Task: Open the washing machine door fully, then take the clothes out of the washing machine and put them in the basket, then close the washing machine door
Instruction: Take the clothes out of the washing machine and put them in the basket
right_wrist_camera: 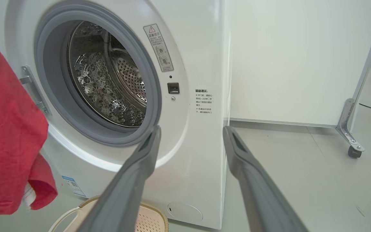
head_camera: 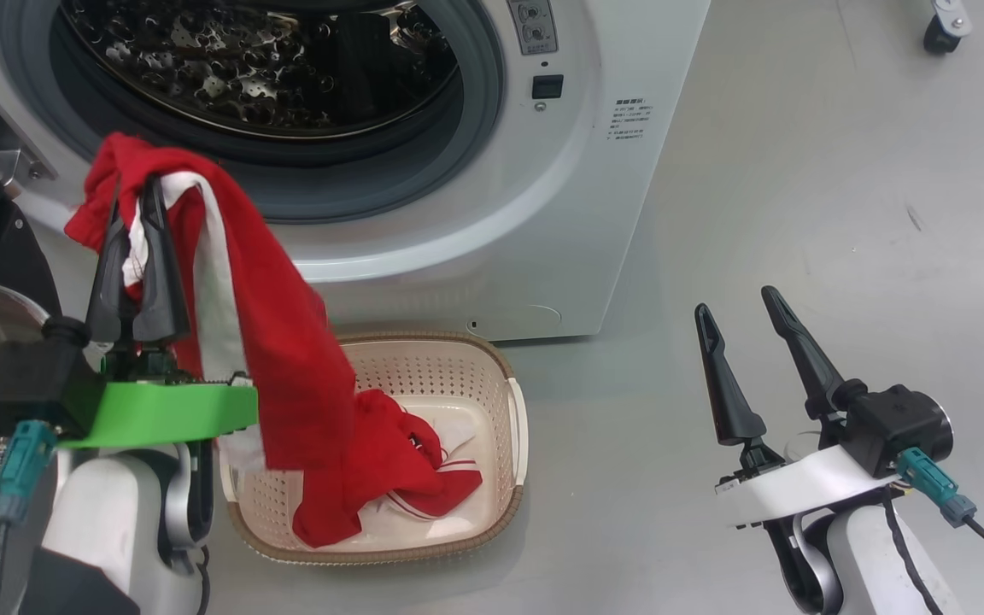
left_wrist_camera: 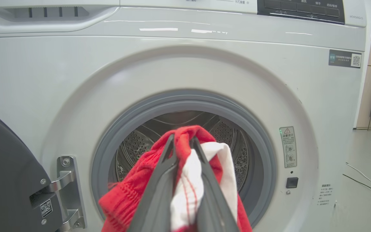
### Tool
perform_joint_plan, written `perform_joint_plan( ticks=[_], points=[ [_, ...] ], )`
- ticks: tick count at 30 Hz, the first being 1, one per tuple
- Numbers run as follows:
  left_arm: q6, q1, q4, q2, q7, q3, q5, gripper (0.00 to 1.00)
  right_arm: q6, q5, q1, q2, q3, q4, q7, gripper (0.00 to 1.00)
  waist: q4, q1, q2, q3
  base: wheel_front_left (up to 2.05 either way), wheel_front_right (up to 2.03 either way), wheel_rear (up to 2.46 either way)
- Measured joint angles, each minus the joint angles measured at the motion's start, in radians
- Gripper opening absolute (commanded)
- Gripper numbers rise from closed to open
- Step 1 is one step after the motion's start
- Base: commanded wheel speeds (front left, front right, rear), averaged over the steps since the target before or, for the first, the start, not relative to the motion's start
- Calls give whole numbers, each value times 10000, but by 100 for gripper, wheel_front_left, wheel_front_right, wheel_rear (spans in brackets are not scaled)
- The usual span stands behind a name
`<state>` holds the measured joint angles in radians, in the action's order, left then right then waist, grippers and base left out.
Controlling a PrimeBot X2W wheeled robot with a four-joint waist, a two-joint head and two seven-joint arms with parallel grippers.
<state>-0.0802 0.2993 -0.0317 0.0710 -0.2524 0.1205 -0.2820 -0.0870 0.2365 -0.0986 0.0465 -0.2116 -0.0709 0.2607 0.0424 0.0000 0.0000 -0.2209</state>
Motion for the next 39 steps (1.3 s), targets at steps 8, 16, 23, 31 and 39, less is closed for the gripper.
perform_joint_plan(
  ticks=[8, 16, 23, 31, 39],
  points=[
    [-40, -742, -385, -88, -42, 176, 65, 0, -2, -38, 18, -2, 6, 268, 0, 100, -43, 0, 0, -231, 0, 0, 0],
    [-40, -1215, -42, -176, -42, 441, -58, 0, -44, -90, -19, -2, -86, 522, 0, 100, -5, 0, 0, -781, 0, 0, 0],
    [-25, -1303, 721, -178, 44, 566, -224, 0, -44, -71, -307, 0, -169, 723, 0, 100, 161, 0, 0, -1435, 0, 0, 0],
    [157, -1221, 1946, -169, 405, 556, -500, 0, -44, 161, -748, 0, -339, 1005, 0, 100, 499, 0, 0, -2303, 0, 0, 0],
    [359, -312, 3340, -10, 945, 462, -690, 0, -29, 384, -1145, 4, -454, 1220, 0, 100, 989, 0, 0, -3202, 0, 0, 0]
  ],
)
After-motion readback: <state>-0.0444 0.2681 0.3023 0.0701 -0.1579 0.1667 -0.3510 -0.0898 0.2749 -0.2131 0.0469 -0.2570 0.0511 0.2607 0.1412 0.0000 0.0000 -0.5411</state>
